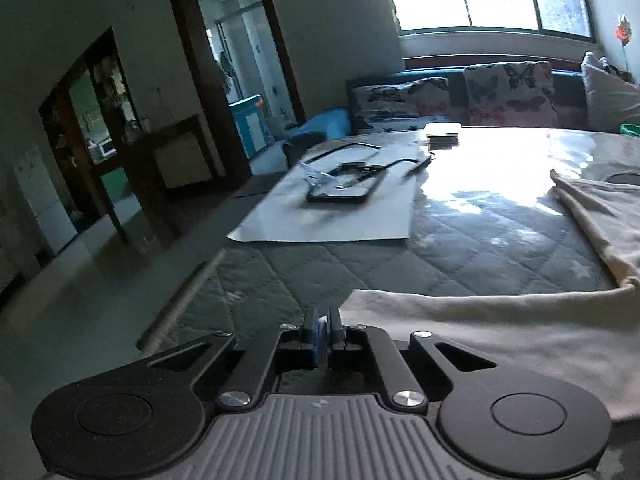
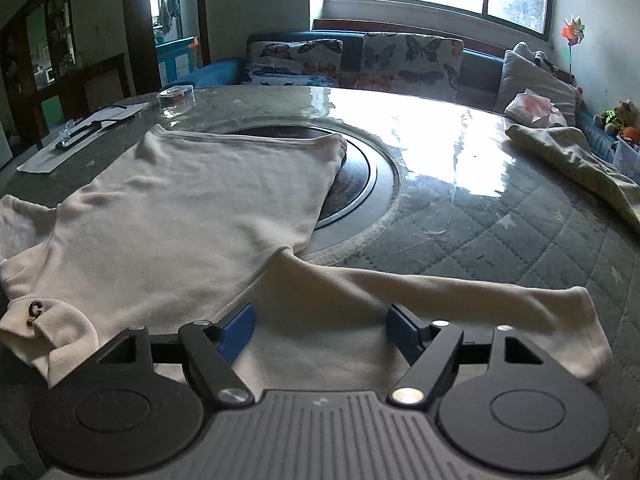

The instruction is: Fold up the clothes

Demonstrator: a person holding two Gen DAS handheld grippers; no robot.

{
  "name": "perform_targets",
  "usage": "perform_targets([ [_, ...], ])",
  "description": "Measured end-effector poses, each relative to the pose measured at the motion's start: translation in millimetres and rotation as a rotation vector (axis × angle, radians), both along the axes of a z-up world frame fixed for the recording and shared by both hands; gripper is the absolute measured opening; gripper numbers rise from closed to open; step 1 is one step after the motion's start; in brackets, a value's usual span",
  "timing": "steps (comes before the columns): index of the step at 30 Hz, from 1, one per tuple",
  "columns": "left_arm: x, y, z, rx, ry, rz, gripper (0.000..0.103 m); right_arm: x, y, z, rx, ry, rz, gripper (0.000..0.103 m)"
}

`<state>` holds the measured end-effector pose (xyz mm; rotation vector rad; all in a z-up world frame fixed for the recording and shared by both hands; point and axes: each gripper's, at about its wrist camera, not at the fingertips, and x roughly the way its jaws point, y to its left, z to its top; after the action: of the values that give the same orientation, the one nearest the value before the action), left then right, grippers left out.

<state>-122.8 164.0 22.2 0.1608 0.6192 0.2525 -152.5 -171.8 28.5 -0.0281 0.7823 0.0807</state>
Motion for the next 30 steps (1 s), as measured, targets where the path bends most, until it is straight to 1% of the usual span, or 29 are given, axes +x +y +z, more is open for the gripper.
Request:
perform_targets([
  [2, 1.2, 5.9, 2.4, -0.034, -0.001, -0.004, 0.004, 0.1, 0.2, -0.2, -0.001, 0.001, 0.000, 0.076],
  [4, 2.0, 7.2, 4.2, -0.022, -0.008, 0.003, 0.005, 0.1, 0.3, -0.5, -0.001, 0.001, 0.000, 0.077],
  [5, 3.5, 8.0, 3.9, -0.015, -0.002, 0.009, 0.007, 0.1, 0.2, -0.5, 0.000, 0.002, -0.001, 0.077],
  [8, 7.5, 11.2, 1.6, 0.005, 0.021, 0.028, 0.009, 0.8, 0.1, -0.5, 0.000, 0.004, 0.001, 0.077],
  [11, 8.0, 12.5, 3.6, 0.007, 0.015, 0.040, 0.024, 1.4, 0.4, -0.4, 0.001, 0.007, 0.004, 0.079],
  [14, 8.0, 3.8, 8.8, -0.010, 0.001, -0.020, 0.025, 1.3, 1.0, -0.6, -0.002, 0.007, 0.007, 0.080],
  [15, 10.0, -1.7, 8.8, -0.009, 0.008, -0.054, 0.030, 1.4, 1.1, -0.7, -0.002, 0.007, 0.008, 0.080],
  [16, 13.2, -7.4, 6.7, 0.001, 0.019, -0.080, 0.033, 1.6, 1.0, -0.8, -0.001, 0.007, 0.007, 0.081],
  [17, 17.6, -10.7, 3.3, 0.005, 0.029, -0.094, 0.039, 1.9, 0.6, -0.7, 0.000, 0.008, 0.006, 0.081],
  [18, 22.7, -13.0, -0.7, 0.004, 0.040, -0.106, 0.042, 1.9, 0.5, -0.6, 0.000, 0.008, 0.006, 0.082],
  [19, 27.8, -15.3, -4.6, 0.003, 0.051, -0.118, 0.042, 1.9, 0.7, -0.6, -0.001, 0.008, 0.006, 0.082],
  [20, 32.7, -16.2, -8.3, -0.001, 0.062, -0.120, 0.042, 2.0, 0.9, -0.6, -0.002, 0.008, 0.006, 0.082],
  [21, 37.2, -16.2, -11.7, -0.006, 0.073, -0.123, 0.033, 1.8, 0.8, -0.6, -0.001, 0.008, 0.005, 0.082],
  [22, 40.4, -16.9, -14.9, 0.004, 0.078, -0.123, 0.021, 1.6, 0.7, -0.7, -0.001, 0.008, 0.005, 0.082],
  [23, 43.2, -18.1, -17.9, 0.023, 0.081, -0.120, 0.006, 1.4, 0.6, -0.6, -0.002, 0.009, 0.006, 0.082],
  [25, 47.2, -20.4, -23.1, 0.077, 0.072, -0.116, 0.003, 0.9, 0.2, -0.6, -0.005, 0.011, 0.009, 0.083],
  [30, 59.6, -20.8, -28.8, 0.163, 0.062, -0.119, 0.001, 1.5, 0.1, -0.7, -0.009, 0.016, 0.009, 0.085],
])
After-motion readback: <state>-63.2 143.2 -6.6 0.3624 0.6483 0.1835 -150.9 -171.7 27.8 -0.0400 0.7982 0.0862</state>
